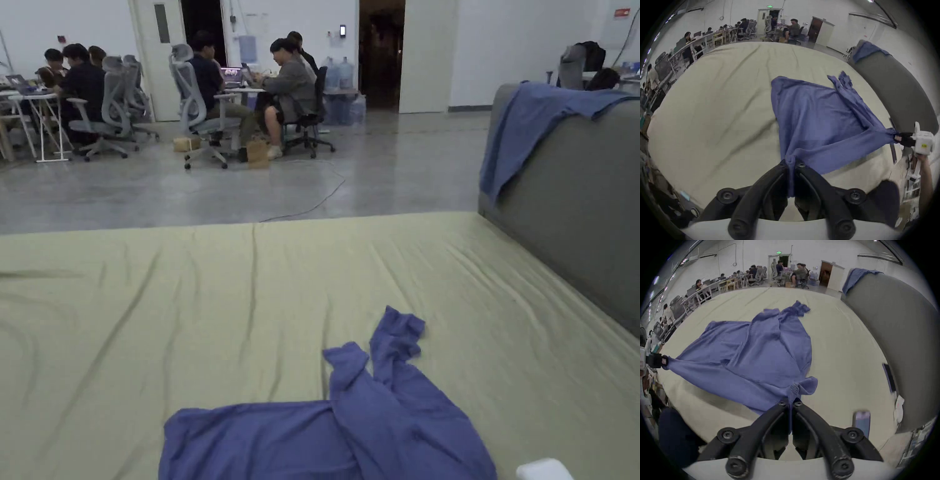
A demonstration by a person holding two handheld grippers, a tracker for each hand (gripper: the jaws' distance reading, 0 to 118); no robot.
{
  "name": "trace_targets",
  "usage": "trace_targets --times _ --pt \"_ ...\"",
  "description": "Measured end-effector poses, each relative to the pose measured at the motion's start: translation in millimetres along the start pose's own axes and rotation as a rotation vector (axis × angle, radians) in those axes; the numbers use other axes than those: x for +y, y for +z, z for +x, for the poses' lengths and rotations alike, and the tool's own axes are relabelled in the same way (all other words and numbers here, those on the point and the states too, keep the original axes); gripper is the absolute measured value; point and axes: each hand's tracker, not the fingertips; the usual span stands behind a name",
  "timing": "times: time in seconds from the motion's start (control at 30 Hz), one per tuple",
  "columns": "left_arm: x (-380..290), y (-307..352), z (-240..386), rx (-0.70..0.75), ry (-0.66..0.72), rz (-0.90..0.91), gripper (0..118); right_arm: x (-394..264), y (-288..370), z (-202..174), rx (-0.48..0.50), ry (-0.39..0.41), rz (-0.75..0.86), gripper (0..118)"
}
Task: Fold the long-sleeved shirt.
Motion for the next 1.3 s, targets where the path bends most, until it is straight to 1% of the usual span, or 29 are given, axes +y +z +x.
trace_targets --times 0.1,0.17,0.27,0.33,0.37,0.43,0.47,0.5,0.6,0.63,0.67,0.7,0.73,0.77,0.8,0.83,0.87,0.9,0.93,0.97,1.0,1.03,1.07,1.13,1.17,1.2,1.23,1.27,1.3 --pt "-38 8 2 0.040 -0.055 -0.056 1 -41 12 -9 -0.004 0.026 -0.065 0" --pt "-58 9 -2 0.027 -0.046 -0.088 1 -63 13 -14 0.001 0.042 -0.117 0" --pt "-83 0 -7 0.016 -0.018 -0.139 1 -84 4 -17 0.010 0.044 -0.151 0" --pt "-93 -12 -9 0.017 -0.024 -0.188 1 -90 -6 -21 -0.040 0.093 -0.175 0" --pt "-96 -20 -9 0.019 -0.024 -0.201 1 -93 -14 -21 -0.042 0.093 -0.189 0" --pt "-99 -35 -10 0.044 -0.020 -0.214 2 -97 -33 -16 0.008 0.032 -0.239 1" --pt "-98 -37 -9 0.039 -0.016 -0.203 3 -97 -37 -13 0.007 0.015 -0.221 4" --pt "-94 -39 -10 0.039 -0.004 -0.201 6 -95 -37 -10 0.011 0.002 -0.212 6" --pt "-82 -33 -13 0.007 0.036 -0.215 13 -88 -27 5 0.061 -0.101 -0.222 9" --pt "-78 -24 -11 0.004 0.037 -0.198 39 -85 -19 9 0.086 -0.141 -0.218 15" --pt "-74 -12 -7 0.020 0.029 -0.170 77 -83 -6 13 0.081 -0.174 -0.208 35" --pt "-72 4 -4 0.035 0.012 -0.097 107 -82 10 16 0.059 -0.199 -0.197 69" --pt "-71 21 -2 0.042 0.002 -0.008 118 -80 26 17 0.021 -0.202 -0.162 110" --pt "-69 39 3 0.031 0.000 0.072 118 -79 47 18 0.029 -0.203 -0.074 118" --pt "-69 50 7 0.032 0.000 0.101 118 -78 64 18 0.052 -0.207 -0.002 118" --pt "-70 58 10 0.027 0.015 0.108 118 -77 75 16 0.067 -0.213 0.020 118" --pt "-72 65 12 0.019 0.026 0.101 118 -75 82 13 0.072 -0.223 0.028 118" --pt "-74 68 15 -0.005 0.058 0.087 112 -73 86 9 0.083 -0.232 0.017 118" --pt "-75 71 17 -0.064 0.087 0.100 64 -73 87 4 0.118 -0.247 0.026 107" --pt "-75 70 21 -0.082 0.106 0.096 0 -71 82 -1 0.163 -0.266 0.064 74" --pt "-73 66 24 -0.035 0.105 0.142 0 -66 78 -8 0.180 -0.286 0.062 8" --pt "-74 67 24 0.018 0.117 0.122 0 -58 66 -16 0.171 -0.282 0.022 0" --pt "-71 65 24 -0.020 0.109 0.115 0 -55 59 -26 0.174 -0.290 0.032 0" --pt "-59 60 24 -0.065 0.125 0.122 0 -30 43 -40 0.237 -0.212 0.048 0" --pt "-54 60 24 -0.064 0.131 0.130 0 -10 35 -47 0.256 -0.188 0.071 2" --pt "-48 59 23 -0.063 0.127 0.136 0 20 23 -53 0.246 -0.160 0.083 23" --pt "-42 58 23 -0.062 0.120 0.139 0 51 12 -57 0.243 -0.129 0.108 75" --pt "-35 55 25 -0.056 0.111 0.148 0 83 -2 -65 0.238 -0.089 0.149 118" --pt "-30 54 24 -0.044 0.107 0.158 0 115 -22 -75 0.225 -0.053 0.174 116"
